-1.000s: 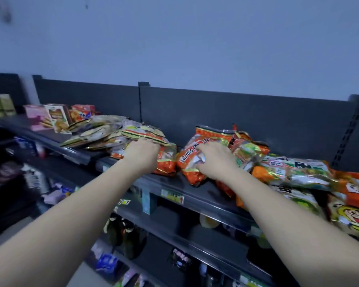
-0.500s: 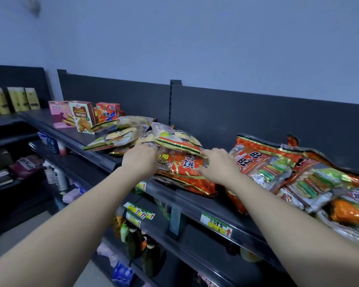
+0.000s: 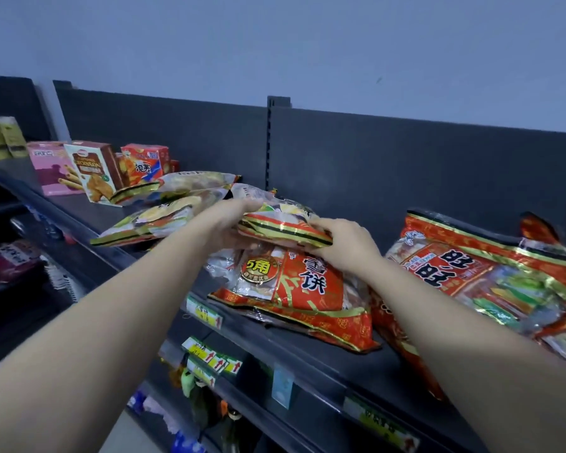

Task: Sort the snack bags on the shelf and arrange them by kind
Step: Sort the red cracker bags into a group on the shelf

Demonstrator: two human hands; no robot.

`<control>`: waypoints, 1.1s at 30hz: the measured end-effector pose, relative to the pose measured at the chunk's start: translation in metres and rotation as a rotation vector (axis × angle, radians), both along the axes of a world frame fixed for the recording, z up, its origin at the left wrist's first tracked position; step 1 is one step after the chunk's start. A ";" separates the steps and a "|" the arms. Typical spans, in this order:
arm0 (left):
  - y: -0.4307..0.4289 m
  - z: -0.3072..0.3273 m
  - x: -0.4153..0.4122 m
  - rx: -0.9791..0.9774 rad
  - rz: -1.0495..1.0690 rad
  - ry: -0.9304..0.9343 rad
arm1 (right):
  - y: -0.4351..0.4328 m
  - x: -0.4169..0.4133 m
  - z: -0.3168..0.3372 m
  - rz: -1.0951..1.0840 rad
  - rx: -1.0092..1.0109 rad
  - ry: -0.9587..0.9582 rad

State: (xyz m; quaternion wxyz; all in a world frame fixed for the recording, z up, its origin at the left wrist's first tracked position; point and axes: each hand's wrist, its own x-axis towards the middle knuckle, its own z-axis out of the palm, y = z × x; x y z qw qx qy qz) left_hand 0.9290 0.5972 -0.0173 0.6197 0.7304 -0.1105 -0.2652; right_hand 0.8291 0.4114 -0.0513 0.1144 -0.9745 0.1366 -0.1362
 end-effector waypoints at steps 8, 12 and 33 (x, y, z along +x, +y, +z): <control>-0.015 0.008 0.040 -0.146 0.021 0.057 | -0.001 0.006 -0.008 -0.272 0.512 0.123; -0.006 0.005 0.060 -0.170 -0.016 0.060 | 0.005 0.009 -0.006 -0.335 0.599 0.311; 0.021 0.014 0.066 -0.616 -0.159 0.418 | 0.058 -0.019 0.062 -0.796 0.440 -0.835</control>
